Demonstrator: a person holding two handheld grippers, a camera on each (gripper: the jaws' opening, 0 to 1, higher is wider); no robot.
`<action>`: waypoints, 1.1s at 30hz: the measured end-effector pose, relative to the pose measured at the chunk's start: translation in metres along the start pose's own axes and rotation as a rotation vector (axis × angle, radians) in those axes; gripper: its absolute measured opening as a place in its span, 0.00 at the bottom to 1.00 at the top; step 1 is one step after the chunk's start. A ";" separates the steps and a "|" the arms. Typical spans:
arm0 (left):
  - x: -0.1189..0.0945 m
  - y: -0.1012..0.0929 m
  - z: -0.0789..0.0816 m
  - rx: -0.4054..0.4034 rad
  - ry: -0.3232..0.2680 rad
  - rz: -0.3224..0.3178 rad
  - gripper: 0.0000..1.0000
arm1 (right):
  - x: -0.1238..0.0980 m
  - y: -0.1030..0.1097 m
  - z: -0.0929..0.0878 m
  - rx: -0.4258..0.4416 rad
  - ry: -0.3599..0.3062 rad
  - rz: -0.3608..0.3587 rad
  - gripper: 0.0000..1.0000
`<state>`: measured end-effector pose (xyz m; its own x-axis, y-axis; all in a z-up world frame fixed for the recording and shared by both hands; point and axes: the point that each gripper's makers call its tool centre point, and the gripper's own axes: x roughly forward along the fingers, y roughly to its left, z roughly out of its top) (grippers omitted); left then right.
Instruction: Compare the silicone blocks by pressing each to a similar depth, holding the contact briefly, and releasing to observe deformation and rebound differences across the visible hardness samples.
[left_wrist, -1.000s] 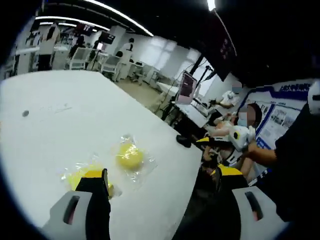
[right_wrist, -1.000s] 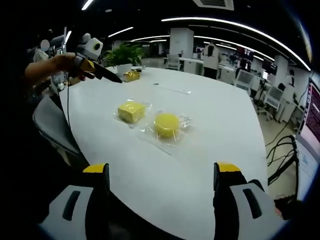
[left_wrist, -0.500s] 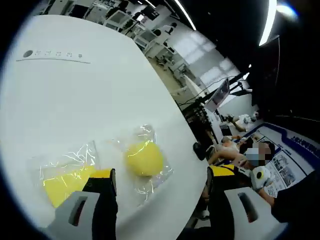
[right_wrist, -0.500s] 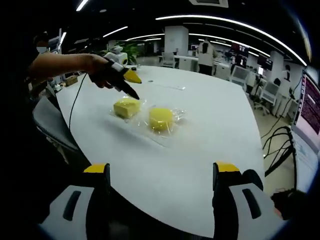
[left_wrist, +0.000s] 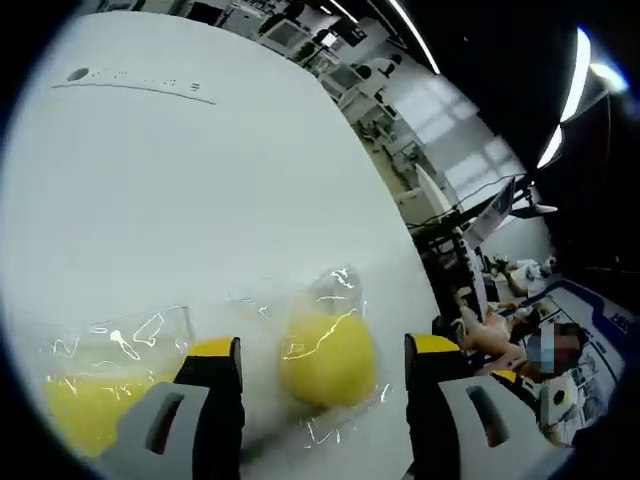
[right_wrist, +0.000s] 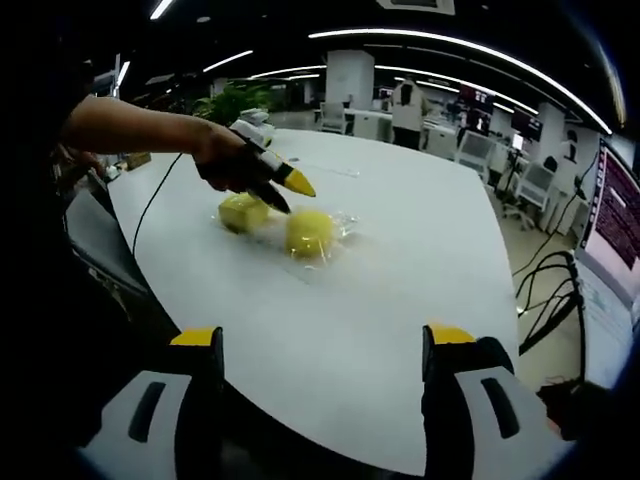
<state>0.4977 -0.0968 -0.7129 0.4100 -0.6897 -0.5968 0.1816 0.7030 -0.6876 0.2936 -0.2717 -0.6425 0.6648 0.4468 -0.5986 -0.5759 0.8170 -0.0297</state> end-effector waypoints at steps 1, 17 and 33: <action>0.003 0.003 0.001 -0.035 -0.011 0.009 0.61 | -0.001 -0.002 -0.001 0.002 0.002 -0.004 0.75; 0.022 0.018 0.006 -0.286 -0.165 -0.004 0.13 | -0.016 -0.014 -0.006 0.011 -0.002 -0.036 0.70; -0.005 -0.032 0.014 -0.054 -0.280 -0.208 0.00 | -0.015 -0.003 -0.012 -0.001 0.001 -0.013 0.67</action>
<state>0.5017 -0.1132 -0.6820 0.5995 -0.7375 -0.3109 0.2425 0.5375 -0.8076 0.2794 -0.2858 -0.6432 0.6719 0.4356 -0.5990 -0.5677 0.8224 -0.0388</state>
